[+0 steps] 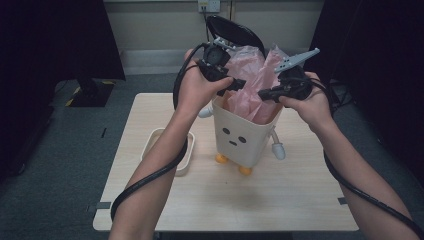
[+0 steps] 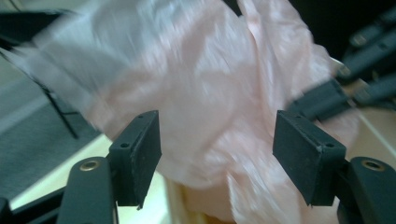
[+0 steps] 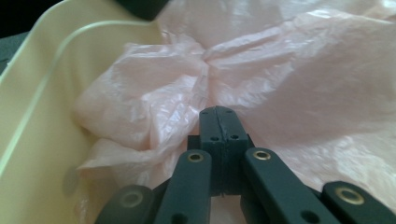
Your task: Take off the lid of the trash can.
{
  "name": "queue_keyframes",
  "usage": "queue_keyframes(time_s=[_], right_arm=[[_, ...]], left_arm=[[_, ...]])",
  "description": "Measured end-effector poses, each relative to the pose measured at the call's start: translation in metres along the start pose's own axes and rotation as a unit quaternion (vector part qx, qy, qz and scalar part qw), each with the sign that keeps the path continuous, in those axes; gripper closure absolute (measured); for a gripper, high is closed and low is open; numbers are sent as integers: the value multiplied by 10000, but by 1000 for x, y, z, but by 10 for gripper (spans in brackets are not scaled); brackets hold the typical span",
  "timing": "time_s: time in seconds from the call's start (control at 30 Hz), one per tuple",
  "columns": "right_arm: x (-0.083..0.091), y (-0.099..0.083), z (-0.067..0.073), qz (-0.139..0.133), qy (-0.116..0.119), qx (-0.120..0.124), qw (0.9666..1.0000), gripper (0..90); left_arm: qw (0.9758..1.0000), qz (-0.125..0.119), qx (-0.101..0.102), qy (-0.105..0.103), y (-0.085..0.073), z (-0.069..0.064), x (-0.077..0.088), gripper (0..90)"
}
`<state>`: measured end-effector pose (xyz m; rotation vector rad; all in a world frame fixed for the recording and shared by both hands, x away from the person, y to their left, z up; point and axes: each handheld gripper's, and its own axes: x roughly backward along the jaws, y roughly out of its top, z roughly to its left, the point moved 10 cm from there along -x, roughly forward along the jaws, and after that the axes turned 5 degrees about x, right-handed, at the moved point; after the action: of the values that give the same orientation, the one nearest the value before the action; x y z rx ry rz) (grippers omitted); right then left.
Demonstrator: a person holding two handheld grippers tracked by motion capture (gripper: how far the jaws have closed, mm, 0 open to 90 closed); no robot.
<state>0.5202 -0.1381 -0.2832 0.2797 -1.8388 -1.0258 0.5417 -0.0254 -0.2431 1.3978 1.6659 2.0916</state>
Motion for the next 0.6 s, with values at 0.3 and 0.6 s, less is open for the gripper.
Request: queue_keyframes(time_s=[0.3,0.6], right_arm=[[8,2,-3,-171,-304,-21,9994,578],[37,-6,-68,-336,-1230,-1213,9844,284]], left_arm=[[9961,874,68,90,-10,-5,-37,835],[9917,1273,180,1,-23,6,-28,900]])
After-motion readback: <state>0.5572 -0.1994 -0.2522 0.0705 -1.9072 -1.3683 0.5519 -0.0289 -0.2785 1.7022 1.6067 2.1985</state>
